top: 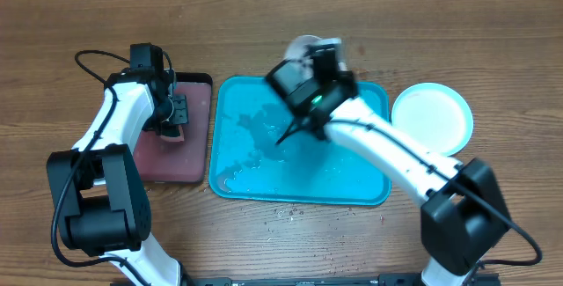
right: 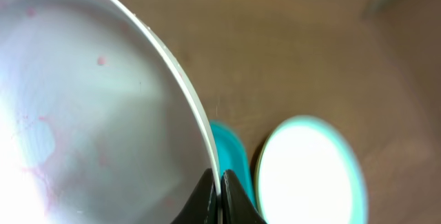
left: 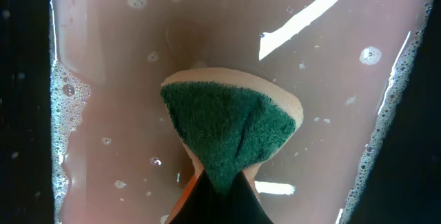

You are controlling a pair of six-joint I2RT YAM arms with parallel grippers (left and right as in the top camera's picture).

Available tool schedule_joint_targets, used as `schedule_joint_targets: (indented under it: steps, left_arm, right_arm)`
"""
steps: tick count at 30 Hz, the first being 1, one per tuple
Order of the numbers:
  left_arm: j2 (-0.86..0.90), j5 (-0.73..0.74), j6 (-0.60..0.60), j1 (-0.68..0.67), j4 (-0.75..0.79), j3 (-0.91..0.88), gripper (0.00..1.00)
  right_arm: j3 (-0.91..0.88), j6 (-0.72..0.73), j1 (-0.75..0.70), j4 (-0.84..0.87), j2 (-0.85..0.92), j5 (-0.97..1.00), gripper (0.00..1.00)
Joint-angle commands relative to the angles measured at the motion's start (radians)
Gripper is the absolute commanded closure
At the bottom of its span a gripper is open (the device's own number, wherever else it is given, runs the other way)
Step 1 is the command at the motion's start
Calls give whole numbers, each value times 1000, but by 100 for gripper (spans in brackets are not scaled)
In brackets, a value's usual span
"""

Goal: Clean dirty plates on tray and stack at the side
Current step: 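Carry the white plate right with the right gripper over the stack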

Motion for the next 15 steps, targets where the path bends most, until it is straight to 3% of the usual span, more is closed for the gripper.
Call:
schedule_joint_targets:
  steps: [1,9,15]
  left_arm:
    - [10,-13,11,3,0,3,96]
    - [10,-13,11,3,0,3,96]
    - [10,-12,11,3,0,3,96]
  right_arm:
    - [27,213,-157,-50,-51,-338,96]
    - [27,211,-513,-98,-55,-855,96]
    - [6,207,-742,-183,-55,-983,96]
